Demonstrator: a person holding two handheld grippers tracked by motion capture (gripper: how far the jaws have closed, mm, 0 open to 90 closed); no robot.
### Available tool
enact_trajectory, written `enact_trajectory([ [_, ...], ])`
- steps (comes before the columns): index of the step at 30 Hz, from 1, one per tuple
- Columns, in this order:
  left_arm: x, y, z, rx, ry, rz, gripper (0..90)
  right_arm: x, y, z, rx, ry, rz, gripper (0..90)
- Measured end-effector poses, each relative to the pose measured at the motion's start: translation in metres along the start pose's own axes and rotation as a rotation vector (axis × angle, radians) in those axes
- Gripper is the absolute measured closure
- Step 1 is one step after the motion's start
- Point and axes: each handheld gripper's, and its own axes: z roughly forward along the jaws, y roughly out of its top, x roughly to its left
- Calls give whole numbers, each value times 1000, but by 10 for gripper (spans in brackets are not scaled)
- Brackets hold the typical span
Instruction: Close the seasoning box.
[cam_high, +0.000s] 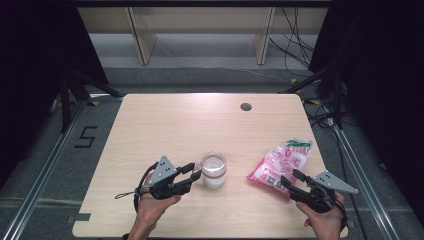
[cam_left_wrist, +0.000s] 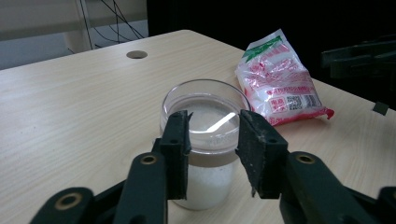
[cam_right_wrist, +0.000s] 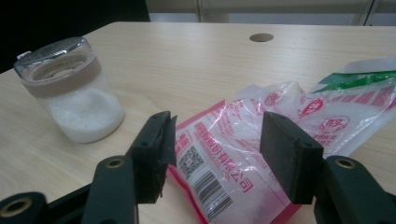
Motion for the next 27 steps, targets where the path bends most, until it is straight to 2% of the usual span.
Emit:
enact_trajectory([
  [2, -1, -2, 0, 11, -8, 7, 570, 3, 0, -1, 9, 12, 25, 445],
  [4, -2, -4, 1, 5, -20, 3, 538, 3, 0, -1, 19, 36, 17, 441],
  [5, -3, -6, 0, 11, -25, -4, 525, 5, 0, 0, -3, 51, 28, 440],
  [7, -4, -7, 0, 14, -25, -1, 498, 6, 1, 0, -4, 58, -4, 439],
  [9, -5, -9, 0, 19, -21, -2, 473, 9, 0, 0, -1, 90, 8, 433],
  [10, -5, -10, 0, 21, -24, -1, 462, 9, 0, 0, 5, 90, -1, 432],
  [11, -6, -11, -1, 26, -29, 4, 454, 10, -1, 2, 4, 101, -4, 431],
  [12, -6, -12, -1, 32, -25, 21, 449, 13, 0, 0, 21, 110, 14, 424],
  [13, -7, -14, -1, 32, -24, 14, 442, 13, -1, 2, 3, 117, -14, 419],
  [14, -8, -16, -1, 32, -20, 4, 437, 16, -1, 2, 8, 125, 11, 415],
  [15, -7, -18, -1, 34, -26, 12, 426, 17, -1, 0, 35, 122, 16, 409],
  [17, -7, -19, -2, 44, -16, 7, 409, 16, -2, 3, 14, 156, -8, 404],
  [18, -7, -23, -2, 50, -19, 5, 399, 17, -2, 3, 18, 142, -21, 400],
  [19, -8, -24, -2, 58, -20, 5, 386, 17, -3, 3, 24, 155, -39, 396],
  [21, -8, -26, -2, 63, -24, 5, 367, 20, -4, 4, 22, 169, -33, 394],
  [22, -9, -29, -2, 63, -29, 9, 357, 23, -4, 2, 55, 165, -15, 392],
  [23, -9, -29, -2, 63, -29, 9, 346, 23, -4, 2, 55, 165, -15, 392],
  [24, -10, -30, -3, 71, -23, 10, 332, 24, -5, 5, 42, 177, -47, 387],
  [25, -10, -32, -3, 73, -15, 6, 320, 26, -5, 5, 50, 191, -31, 386],
  [26, -10, -33, -3, 73, -18, 2, 311, 24, -6, 6, 47, 180, -67, 386],
  [27, -10, -33, -3, 73, -18, 2, 307, 26, -7, 7, 48, 198, -59, 386],
])
